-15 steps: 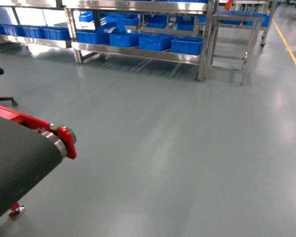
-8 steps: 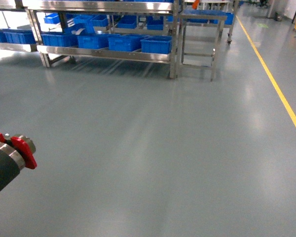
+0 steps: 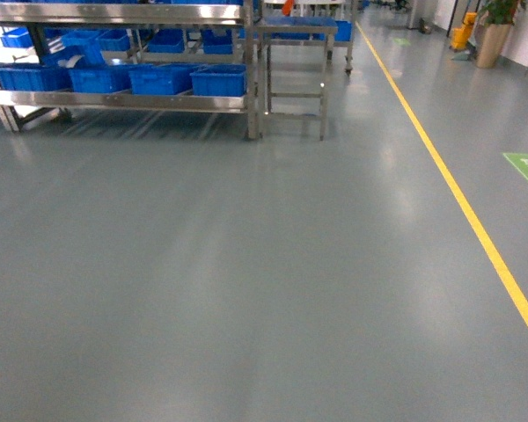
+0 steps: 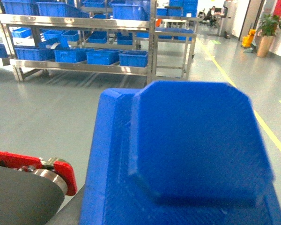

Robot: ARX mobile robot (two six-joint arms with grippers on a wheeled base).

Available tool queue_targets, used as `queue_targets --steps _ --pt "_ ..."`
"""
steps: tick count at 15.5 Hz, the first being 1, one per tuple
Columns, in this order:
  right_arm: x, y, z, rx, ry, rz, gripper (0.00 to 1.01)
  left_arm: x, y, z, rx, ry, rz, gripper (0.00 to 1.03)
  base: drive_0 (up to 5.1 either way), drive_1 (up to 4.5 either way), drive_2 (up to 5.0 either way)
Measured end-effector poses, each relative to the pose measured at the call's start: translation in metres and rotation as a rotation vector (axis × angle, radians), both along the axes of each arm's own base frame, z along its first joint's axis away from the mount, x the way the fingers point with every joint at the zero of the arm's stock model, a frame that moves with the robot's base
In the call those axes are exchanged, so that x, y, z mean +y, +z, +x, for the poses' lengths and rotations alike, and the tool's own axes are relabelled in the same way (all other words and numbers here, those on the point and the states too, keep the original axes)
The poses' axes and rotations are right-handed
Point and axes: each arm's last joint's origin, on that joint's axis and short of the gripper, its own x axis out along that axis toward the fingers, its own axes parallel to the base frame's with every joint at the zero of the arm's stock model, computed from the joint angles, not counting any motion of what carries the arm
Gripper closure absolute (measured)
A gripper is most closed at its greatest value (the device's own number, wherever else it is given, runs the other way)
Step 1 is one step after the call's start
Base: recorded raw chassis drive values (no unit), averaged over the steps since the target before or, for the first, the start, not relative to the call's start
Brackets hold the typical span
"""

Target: Sort blue parts and orange caps into right shelf containers

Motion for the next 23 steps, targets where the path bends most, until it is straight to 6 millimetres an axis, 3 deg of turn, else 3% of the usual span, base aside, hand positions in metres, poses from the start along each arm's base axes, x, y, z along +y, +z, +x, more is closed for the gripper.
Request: queue_targets --steps 4,23 --pt "0.0000 0.0000 0.0000 0.000 0.000 0.000 0.62 0.0000 0.0000 0.0000 0.000 0.000 0.000 0.61 -1.6 -1.57 -1.6" --pt "0.0000 0.0001 0.0000 -0.001 0.000 0.000 0.62 0.0000 0.0002 0.0000 -0.002 -0.001 0.000 0.61 -0.2 4.09 -4.5"
